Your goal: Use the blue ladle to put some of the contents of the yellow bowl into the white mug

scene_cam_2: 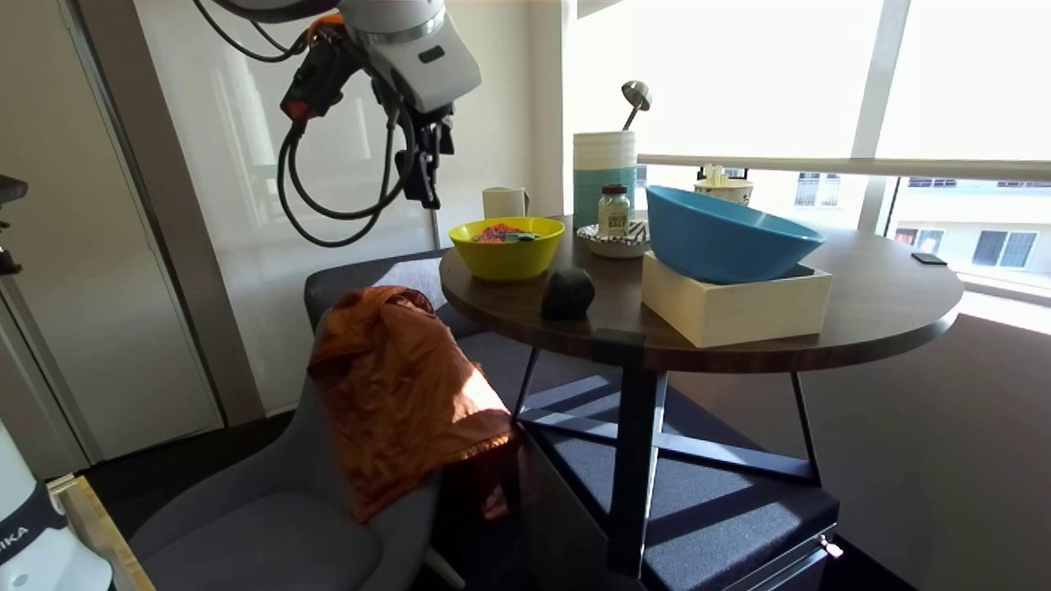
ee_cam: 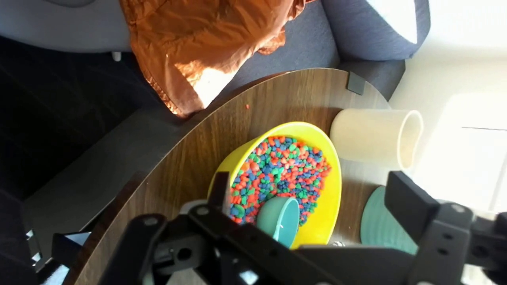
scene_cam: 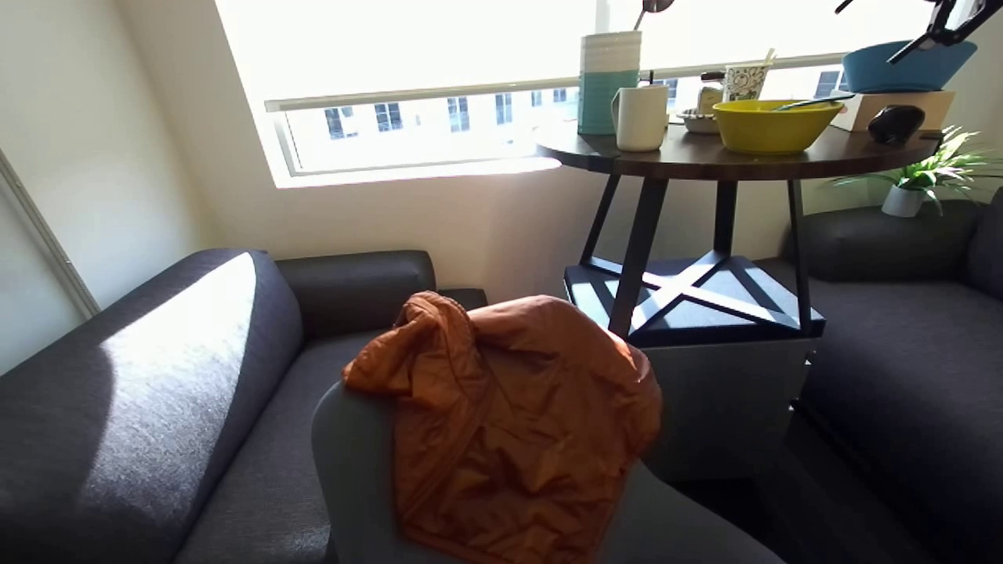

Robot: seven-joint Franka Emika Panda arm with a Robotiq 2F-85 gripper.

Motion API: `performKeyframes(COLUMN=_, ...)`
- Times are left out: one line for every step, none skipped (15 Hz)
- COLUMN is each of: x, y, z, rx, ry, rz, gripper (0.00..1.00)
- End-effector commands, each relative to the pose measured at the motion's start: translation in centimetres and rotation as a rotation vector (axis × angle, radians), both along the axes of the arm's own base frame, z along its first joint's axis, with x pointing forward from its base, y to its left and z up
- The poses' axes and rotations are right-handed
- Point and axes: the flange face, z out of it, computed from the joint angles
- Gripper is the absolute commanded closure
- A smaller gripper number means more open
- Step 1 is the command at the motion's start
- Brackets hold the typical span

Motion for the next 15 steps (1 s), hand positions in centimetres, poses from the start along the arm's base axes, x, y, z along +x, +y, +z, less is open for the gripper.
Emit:
performKeyframes(x=-0.3, y=-1.8, z=-0.9, rx=-0.07, ry=-0.137, rz=0.096, gripper=0.0)
performKeyframes(x=-0.6, y=-2.6, z=-0.9, rx=-0.077, ry=-0.172, rz=0.133, gripper=0.0)
performKeyframes(x=-0.6, y=-4.2, z=-1.7, rx=-0.08, ry=-0.188, rz=0.114, gripper=0.0)
performKeyframes(x=-0.7, y=-2.5, z=-0.9, rx=-0.07, ry=-0.132, rz=0.098, gripper=0.0)
performKeyframes(x=-1.1, y=-3.4, z=-1.4, rx=-0.076, ry=-0.155, rz=0.102, gripper=0.0)
performKeyframes(x=-1.3, y=-4.0, z=-1.8, rx=-0.081, ry=-0.163, rz=0.105, gripper=0.0)
performKeyframes(x=-1.3, y=-4.2, z=-2.0, rx=-0.084, ry=-0.164, rz=0.107, gripper=0.0)
performKeyframes(x=-1.2, y=-4.2, z=-2.1, rx=-0.084, ry=-0.164, rz=0.109, gripper=0.0)
performKeyframes(x=-0.8, y=-4.4, z=-2.4, rx=-0.081, ry=-0.173, rz=0.097, gripper=0.0)
performKeyframes(x=-0.4, y=-5.0, z=-3.0, rx=-0.089, ry=-0.188, rz=0.074, gripper=0.0)
performKeyframes(x=-0.1, y=-5.4, z=-3.4, rx=-0.076, ry=-0.193, rz=0.054, gripper=0.0)
performKeyframes(x=0.1, y=-5.8, z=-3.9, rx=-0.078, ry=-0.204, rz=0.025, gripper=0.0)
performKeyframes(x=0.4, y=-6.1, z=-4.4, rx=-0.065, ry=-0.209, rz=0.002, gripper=0.0)
performKeyframes(x=0.8, y=-6.5, z=-5.0, rx=-0.068, ry=-0.219, rz=-0.024, gripper=0.0)
performKeyframes(x=1.2, y=-6.8, z=-5.7, rx=-0.067, ry=-0.224, rz=-0.039, gripper=0.0)
